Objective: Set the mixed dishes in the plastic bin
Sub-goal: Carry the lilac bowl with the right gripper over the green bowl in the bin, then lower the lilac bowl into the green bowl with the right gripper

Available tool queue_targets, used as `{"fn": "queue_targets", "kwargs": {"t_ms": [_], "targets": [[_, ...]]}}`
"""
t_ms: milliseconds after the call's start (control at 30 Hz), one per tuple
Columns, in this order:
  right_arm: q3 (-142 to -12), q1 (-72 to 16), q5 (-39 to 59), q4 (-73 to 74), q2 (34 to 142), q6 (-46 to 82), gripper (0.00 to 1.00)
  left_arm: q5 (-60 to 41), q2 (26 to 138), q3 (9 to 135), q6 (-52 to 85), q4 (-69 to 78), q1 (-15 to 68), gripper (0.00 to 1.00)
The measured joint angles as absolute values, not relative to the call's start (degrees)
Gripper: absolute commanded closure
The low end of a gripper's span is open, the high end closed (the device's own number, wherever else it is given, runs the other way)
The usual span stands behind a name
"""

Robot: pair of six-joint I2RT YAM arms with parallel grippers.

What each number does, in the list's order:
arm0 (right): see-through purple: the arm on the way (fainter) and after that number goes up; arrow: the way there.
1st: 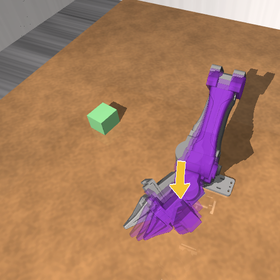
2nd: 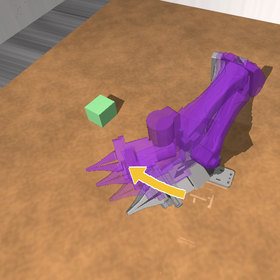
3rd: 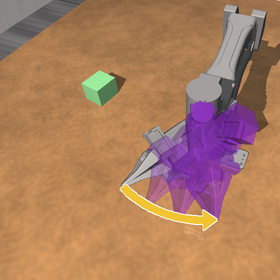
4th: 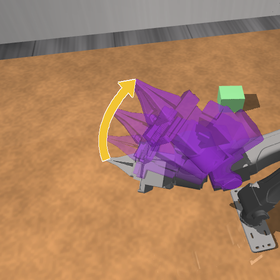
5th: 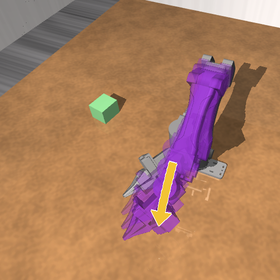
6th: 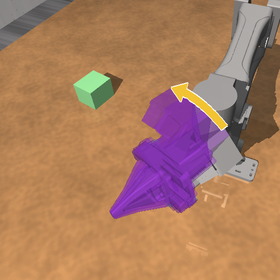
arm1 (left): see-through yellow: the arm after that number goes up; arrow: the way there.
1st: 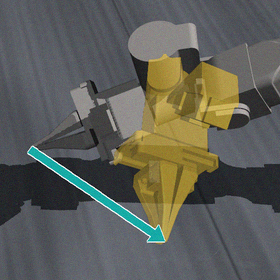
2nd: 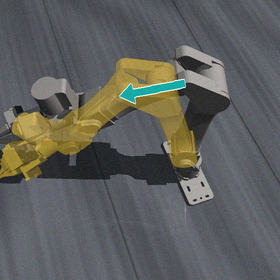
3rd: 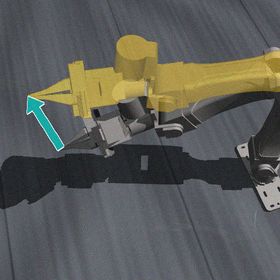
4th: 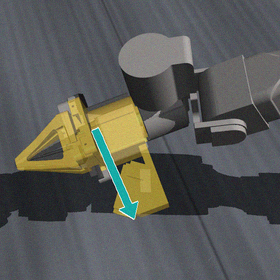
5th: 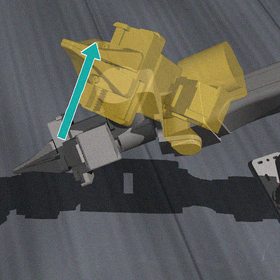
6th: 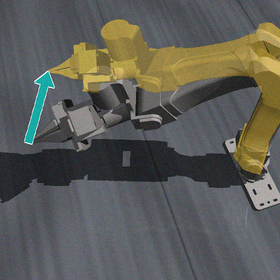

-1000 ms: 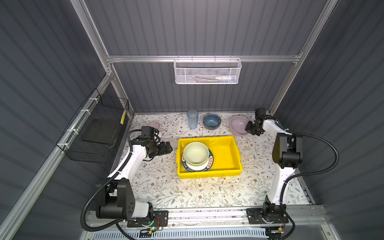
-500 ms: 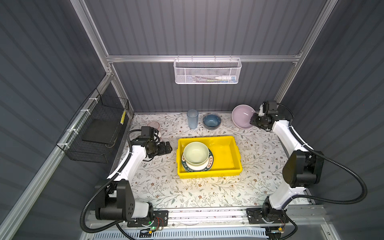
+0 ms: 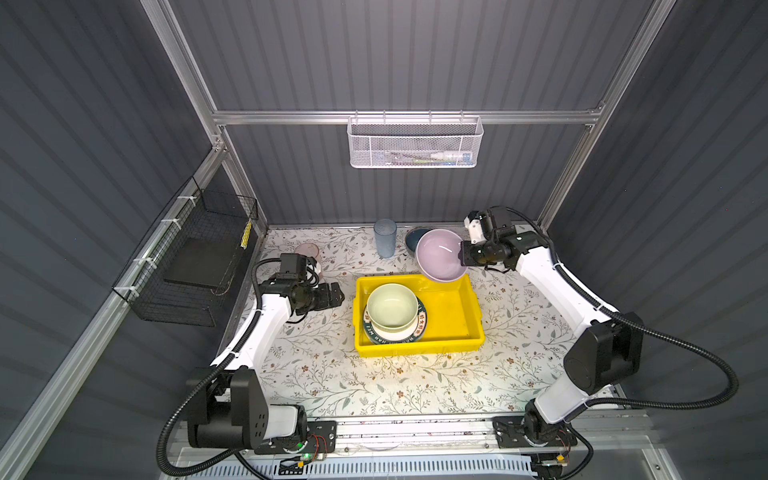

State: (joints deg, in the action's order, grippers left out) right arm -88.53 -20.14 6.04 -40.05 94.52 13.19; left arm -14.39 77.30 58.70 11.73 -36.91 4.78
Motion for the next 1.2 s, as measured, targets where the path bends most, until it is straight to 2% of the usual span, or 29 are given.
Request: {"fn": "queue_targets", "kwargs": {"t_ms": [233, 667, 1200], "targets": [[-89.1, -26.2, 6.9, -41.8, 95.5, 12.7, 0.99, -14.4, 77.2, 58.7, 11.6, -36.7, 4.8, 0.03], [-93.0, -35.5, 6.5, -41.6, 105.0, 14.5, 0.99, -14.4, 76.6, 58.4, 11.6, -36.3, 4.8, 0.02], [-98.1, -38.7, 3.5, -47.4, 110.5, 15.4, 0.99, -14.2, 75.9, 58.4, 11.6, -36.3, 4.8, 0.02]]}}
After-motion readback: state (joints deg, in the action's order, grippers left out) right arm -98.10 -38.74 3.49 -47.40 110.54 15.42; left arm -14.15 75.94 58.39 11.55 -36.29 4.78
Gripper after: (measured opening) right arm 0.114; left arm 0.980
